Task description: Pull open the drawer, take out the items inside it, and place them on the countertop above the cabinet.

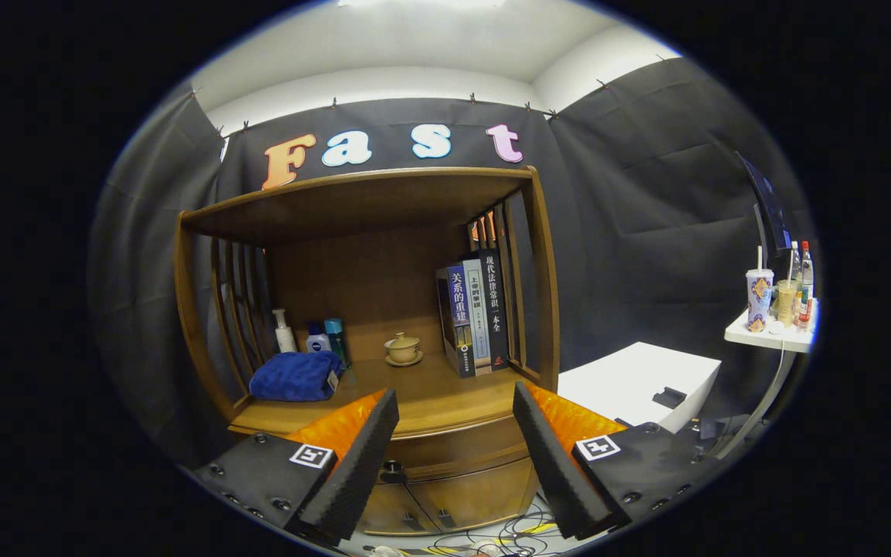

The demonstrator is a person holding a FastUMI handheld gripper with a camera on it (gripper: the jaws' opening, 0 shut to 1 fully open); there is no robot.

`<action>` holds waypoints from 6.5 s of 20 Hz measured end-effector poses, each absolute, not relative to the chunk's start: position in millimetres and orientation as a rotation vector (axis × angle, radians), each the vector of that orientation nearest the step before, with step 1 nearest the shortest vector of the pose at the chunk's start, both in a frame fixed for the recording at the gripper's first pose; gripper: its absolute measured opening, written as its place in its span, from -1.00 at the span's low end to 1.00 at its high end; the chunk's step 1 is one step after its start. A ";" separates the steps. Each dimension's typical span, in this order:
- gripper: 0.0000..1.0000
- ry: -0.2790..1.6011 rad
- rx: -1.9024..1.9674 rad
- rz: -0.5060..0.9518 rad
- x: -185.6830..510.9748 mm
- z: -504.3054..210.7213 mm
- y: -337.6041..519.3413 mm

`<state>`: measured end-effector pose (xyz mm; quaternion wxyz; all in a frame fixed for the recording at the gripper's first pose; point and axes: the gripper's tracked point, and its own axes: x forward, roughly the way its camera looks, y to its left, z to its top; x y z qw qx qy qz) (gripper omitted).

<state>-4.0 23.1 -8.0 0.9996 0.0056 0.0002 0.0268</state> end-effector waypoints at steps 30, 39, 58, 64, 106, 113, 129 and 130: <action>0.97 0.090 -0.045 0.238 17.3 -171.1 105.5; 0.97 0.170 -0.069 0.243 34.4 -214.2 103.4; 0.09 0.257 -0.102 0.300 98.0 -253.5 108.6; -0.01 0.273 -0.146 0.306 99.8 -256.3 108.7; -0.27 0.311 -0.114 0.251 -52.1 -258.1 65.3; 0.06 0.319 -0.127 0.269 -53.5 -246.7 67.5; 0.97 0.342 0.034 0.333 -29.4 -131.0 97.2; 0.97 0.349 0.014 0.317 -20.9 -130.1 97.8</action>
